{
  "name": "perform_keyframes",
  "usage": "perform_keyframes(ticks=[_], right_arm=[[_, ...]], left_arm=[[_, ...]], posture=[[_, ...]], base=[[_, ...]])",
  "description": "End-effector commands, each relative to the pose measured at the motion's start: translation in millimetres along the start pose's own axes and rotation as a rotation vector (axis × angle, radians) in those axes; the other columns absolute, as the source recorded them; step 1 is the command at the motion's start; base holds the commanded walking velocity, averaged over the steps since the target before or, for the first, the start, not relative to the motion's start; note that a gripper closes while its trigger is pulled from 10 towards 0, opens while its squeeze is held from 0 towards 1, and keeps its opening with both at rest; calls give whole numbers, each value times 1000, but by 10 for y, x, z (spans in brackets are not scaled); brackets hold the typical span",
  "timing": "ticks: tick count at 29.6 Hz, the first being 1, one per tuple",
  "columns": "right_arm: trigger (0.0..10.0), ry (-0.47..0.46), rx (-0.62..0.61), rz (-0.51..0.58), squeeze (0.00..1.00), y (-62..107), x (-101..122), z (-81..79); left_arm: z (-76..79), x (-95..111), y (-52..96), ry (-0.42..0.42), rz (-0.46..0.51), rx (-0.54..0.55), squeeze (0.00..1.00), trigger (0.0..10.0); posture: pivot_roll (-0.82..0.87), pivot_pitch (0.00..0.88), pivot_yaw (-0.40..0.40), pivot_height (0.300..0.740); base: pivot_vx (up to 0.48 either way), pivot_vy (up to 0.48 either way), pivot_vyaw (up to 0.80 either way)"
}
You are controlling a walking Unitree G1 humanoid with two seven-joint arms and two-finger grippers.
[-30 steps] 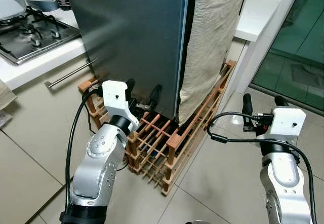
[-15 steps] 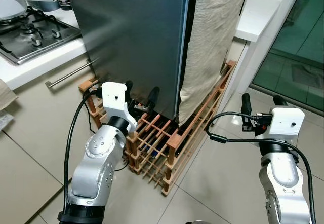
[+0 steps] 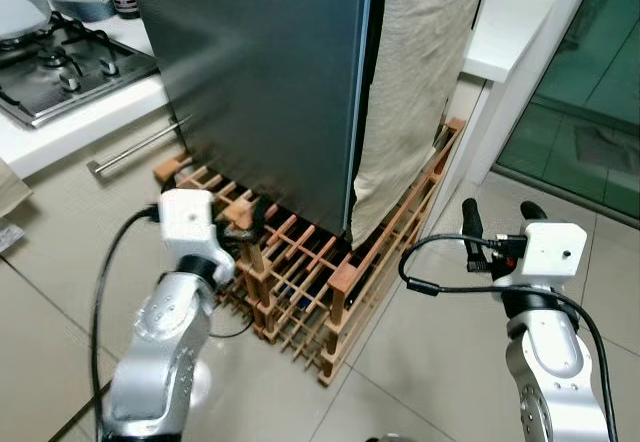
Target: Restocking fridge
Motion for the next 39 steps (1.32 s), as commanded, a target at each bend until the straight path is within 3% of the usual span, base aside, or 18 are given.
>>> perform_keyframes(ticks=[1,17,23,31,39], right_arm=[[10000,-22,-18,20,51,15,43,46],[10000,-1,5,7,47,-37,27,3],[10000,-8,35,16,51,-118,47,-60],[10000,-1,30,10,47,-139,41,-13],[10000,1,25,4,55,-118,25,-25]], left_arm=[[21,27,12,-11,12,12,0,10000],[99,28,-49,-28,4,-23,0,10000],[86,52,-167,-28,-6,-4,0,10000],[182,120,-184,-73,15,-35,0,10000],[173,90,-168,-67,0,-36,0,10000]], posture=[[-104,0,7,740],[-102,0,-5,740],[-78,9,-13,740],[-81,10,-28,740],[-84,21,-19,740]], base=[[0,0,0],[0,0,0],[0,0,0],[0,0,0],[0,0,0]])
Point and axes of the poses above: a point about 5 cm out from each wrist's last joint towards the gripper, its own y axis pointing back from the gripper into the wrist, its own x axis along the axis of the wrist's last joint, z = x × y, the point moved 2 cm from there along -y, pointing out of the wrist towards the gripper, and after that the axes turned 1 degree about y, right-handed, at the moved point
